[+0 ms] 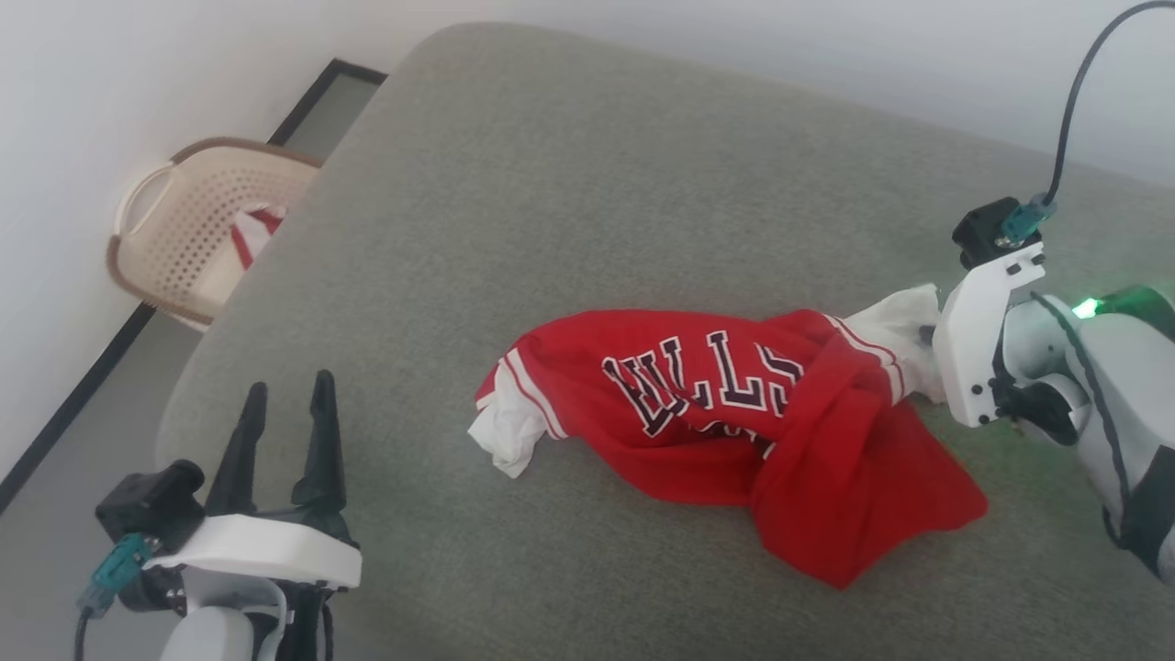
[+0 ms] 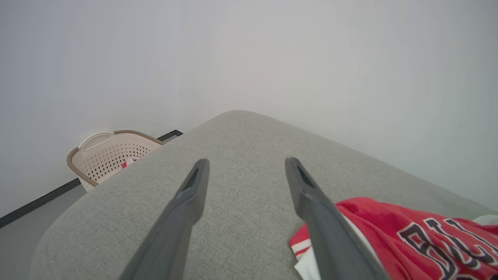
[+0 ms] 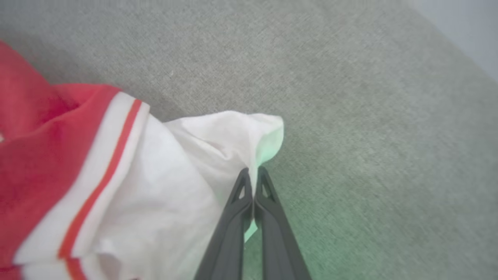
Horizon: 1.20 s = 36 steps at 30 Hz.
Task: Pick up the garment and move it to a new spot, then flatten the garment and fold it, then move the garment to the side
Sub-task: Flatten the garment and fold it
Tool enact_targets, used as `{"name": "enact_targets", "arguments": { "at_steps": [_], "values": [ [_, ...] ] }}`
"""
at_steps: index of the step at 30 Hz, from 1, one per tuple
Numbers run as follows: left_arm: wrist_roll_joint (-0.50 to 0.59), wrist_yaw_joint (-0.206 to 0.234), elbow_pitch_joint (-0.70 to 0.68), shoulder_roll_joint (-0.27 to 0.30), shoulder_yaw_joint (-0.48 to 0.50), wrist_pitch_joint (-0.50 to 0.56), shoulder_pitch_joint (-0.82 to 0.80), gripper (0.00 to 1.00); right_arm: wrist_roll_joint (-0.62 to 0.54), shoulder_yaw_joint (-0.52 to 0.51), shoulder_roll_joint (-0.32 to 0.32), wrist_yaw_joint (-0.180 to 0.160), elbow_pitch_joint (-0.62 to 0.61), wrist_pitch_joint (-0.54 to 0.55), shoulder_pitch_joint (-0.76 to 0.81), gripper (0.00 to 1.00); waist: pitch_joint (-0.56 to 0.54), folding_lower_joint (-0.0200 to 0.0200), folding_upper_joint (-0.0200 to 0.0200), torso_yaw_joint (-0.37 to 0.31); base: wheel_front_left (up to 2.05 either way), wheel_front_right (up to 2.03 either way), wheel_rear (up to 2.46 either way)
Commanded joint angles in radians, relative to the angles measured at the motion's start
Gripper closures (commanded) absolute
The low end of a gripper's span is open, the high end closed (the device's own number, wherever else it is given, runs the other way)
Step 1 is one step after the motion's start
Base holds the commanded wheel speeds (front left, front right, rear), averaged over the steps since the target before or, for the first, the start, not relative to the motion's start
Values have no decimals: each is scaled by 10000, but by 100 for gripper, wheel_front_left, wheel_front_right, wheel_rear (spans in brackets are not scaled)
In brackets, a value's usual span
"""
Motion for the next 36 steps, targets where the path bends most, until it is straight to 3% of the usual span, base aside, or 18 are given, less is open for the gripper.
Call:
{"name": "enact_targets", "arguments": {
  "at_steps": [1, 13, 24, 29, 36],
  "values": [
    [113, -47, -8, 29, 67, -46, 133, 0, 48, 39, -53, -17, -68, -94, -137, 100, -120, 0, 0, -141, 0, 0, 0],
    [506, -279, -112, 130, 725, -46, 579, 0, 546, 56, -1538, -17, -1226, -927, 443, 100, -812, 0, 0, -1313, 0, 0, 0],
    [683, -322, -158, 177, 850, -46, 790, 0, 947, -1199, -2611, -15, -1680, -655, 1897, 100, -1065, 0, 0, -1930, 0, 0, 0],
    [639, -354, -134, 163, 776, -46, 643, 0, 1004, -1817, -2552, -15, -1407, -563, 2643, 100, -933, 0, 0, -1924, 0, 0, 0],
    [533, -389, -10, 196, 491, -46, 400, 0, 1098, -2356, -1779, -15, -325, -324, 2961, 100, -636, 0, 0, -1741, 0, 0, 0]
  ]
}}
